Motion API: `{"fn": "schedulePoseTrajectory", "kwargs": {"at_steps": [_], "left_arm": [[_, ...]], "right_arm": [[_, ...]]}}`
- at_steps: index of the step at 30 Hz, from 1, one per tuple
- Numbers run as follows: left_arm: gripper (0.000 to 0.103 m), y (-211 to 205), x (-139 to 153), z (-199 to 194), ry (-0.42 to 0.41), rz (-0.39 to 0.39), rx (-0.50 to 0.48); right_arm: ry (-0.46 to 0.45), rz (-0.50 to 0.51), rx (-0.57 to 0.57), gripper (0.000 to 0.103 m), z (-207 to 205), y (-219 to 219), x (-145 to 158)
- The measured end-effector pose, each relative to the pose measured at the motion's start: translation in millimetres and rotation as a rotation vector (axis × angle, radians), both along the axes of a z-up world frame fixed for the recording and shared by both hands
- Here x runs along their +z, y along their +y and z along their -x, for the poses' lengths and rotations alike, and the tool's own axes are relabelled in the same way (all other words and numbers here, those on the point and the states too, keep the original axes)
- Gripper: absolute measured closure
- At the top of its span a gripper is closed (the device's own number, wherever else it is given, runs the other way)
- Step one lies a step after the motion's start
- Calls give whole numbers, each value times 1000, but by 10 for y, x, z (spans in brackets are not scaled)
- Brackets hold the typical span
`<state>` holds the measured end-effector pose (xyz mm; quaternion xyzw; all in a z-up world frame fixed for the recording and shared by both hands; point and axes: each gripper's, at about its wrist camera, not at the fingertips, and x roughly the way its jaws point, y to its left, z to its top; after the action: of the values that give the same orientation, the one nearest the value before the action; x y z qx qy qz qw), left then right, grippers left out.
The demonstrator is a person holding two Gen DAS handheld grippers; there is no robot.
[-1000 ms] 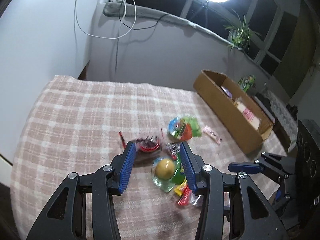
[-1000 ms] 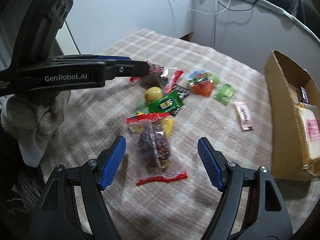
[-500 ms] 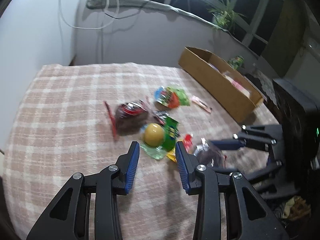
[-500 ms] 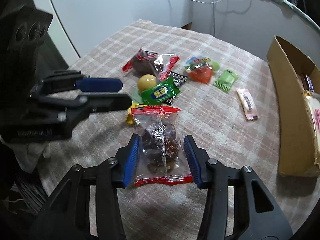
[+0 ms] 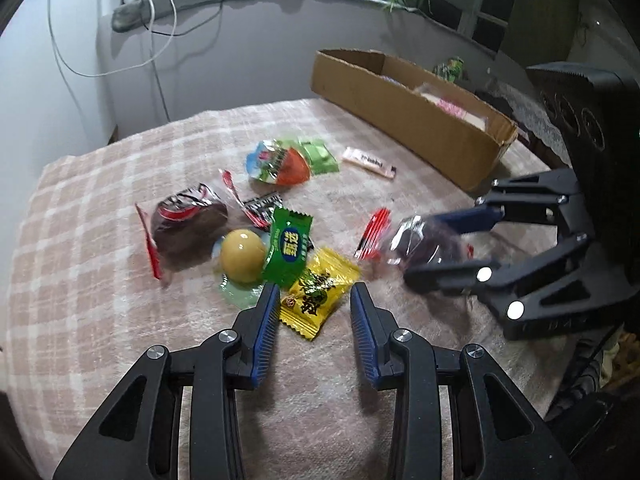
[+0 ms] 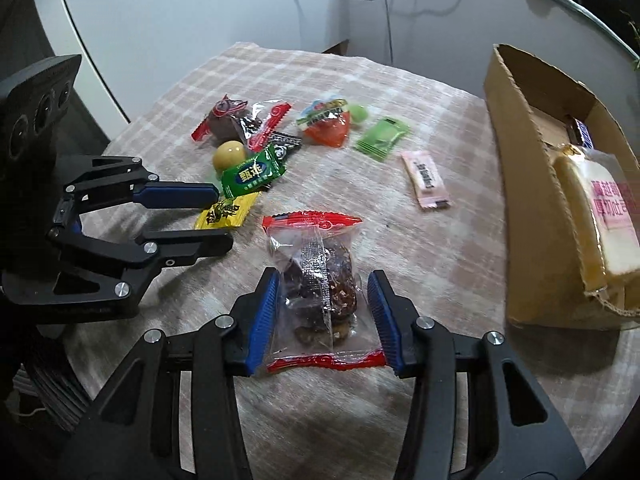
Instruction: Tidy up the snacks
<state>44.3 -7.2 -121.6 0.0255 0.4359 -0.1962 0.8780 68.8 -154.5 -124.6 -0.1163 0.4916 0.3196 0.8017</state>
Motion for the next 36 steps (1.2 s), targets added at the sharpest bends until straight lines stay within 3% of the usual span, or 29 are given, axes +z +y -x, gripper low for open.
{"fn": "schedulePoseTrajectory", "kwargs": {"at_steps": [14,16,18,21,30,36], "left_arm": [[68,-201,-21,-45,3,-75,-31],[71,-204,-20,-29,-6,-80,-26],[81,-219,-6,6,-21,-103,-15],[81,-228,3,8,-20,-102,-12],[82,-148,113,48,-29,-23,40],[82,-149,349,65,-71,49,48]], "right_arm": [[-6,24,-7,55,47,-41,16],[-8,18,-15,57,51,-59,18],[-10,10,-24,60,51,-91,25],[-20,-2,-36,62,65,-154,66],[-74,-42,-61,64,146,-322,308],[-120,-81,-84,64,149,-524,584]]}}
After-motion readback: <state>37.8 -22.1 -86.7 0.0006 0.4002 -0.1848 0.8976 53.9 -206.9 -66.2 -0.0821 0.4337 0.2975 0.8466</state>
